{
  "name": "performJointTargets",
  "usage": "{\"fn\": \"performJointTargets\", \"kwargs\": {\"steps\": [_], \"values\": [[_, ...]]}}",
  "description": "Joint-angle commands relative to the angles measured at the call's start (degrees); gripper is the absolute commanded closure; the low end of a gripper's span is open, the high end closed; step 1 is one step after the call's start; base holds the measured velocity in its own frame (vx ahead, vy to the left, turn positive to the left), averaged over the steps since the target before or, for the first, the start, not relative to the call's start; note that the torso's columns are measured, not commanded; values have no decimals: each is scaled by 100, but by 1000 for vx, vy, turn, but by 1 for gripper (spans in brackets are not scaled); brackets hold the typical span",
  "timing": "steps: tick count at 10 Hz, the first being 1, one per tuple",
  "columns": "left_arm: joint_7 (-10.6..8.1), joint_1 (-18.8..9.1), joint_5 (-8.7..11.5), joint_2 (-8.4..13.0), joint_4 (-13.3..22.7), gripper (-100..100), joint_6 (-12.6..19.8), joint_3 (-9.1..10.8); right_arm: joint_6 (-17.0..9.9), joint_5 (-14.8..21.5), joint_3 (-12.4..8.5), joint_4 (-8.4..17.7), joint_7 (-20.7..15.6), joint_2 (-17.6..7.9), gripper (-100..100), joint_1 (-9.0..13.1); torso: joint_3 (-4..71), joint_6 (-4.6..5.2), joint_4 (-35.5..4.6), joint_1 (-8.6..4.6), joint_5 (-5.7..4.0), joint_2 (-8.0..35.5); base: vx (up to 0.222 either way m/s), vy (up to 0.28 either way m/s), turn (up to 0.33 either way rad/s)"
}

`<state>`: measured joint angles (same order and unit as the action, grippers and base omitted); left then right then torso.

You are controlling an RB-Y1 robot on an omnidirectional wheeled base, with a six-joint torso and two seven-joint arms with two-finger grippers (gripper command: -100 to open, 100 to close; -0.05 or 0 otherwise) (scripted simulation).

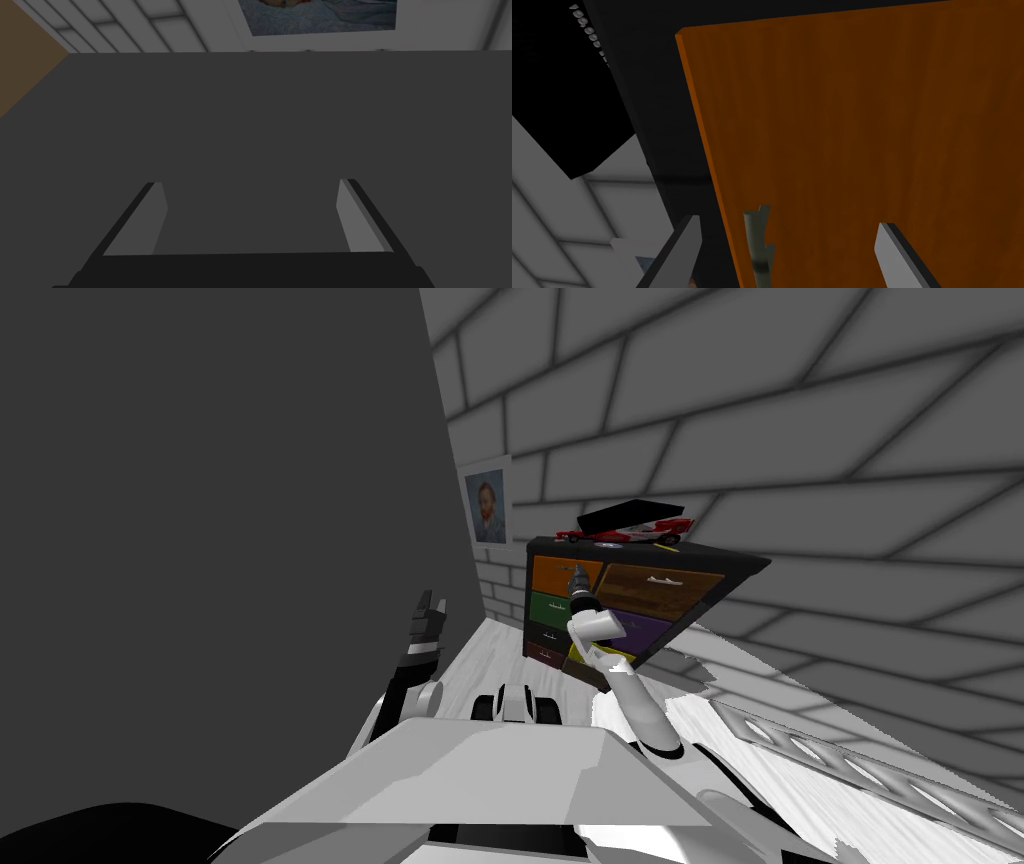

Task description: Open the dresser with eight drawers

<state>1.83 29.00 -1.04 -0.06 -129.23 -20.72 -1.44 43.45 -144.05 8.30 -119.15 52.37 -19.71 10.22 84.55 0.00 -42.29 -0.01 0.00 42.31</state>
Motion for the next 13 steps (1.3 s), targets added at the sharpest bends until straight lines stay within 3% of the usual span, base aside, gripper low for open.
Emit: {"fn": "performJointTargets", "kwargs": {"steps": [1, 2, 3, 9, 10, 12, 13], "values": [[0, 0, 0, 0, 0, 0, 0, 0, 162, -153, -20, -81, -55, -102, -100, 89, -1, 0, 0, 3, 1, 2, 83, -31, 21], [0, 1, 0, 0, 0, 0, 0, 0, 64, -86, -16, -23, -15, -58, -100, 59, 12, -1, 4, -5, 0, -21, 54, -21, 9], [0, 0, 0, 0, 0, 0, 0, 0, 83, -97, -19, -27, -23, -65, 100, 67, 7, 0, 5, 0, -1, -9, 7, -4, -1], [0, -3, 0, -1, 0, 0, 0, -1, 181, -201, 16, -213, -76, -149, 100, 95, 14, -4, 21, -10, -10, -24, -146, 64, -25], [0, -1, 0, -1, 0, 0, 0, -1, -94, 80, -125, 75, -366, -282, 100, 359, 29, -1, 11, -20, -5, -48, -83, 130, -84], [0, 0, 0, -1, 0, 0, 0, -1, -157, 339, -125, 434, -634, -282, 100, 359, -6, 14, -18, 5, 9, 10, -38, 107, -79], [0, 0, 0, -1, 0, 0, 0, -1, -157, 482, -125, 434, -809, -282, 100, 359, -7, 1, -12, -11, 3, 9, 7, 4, 17]]}}
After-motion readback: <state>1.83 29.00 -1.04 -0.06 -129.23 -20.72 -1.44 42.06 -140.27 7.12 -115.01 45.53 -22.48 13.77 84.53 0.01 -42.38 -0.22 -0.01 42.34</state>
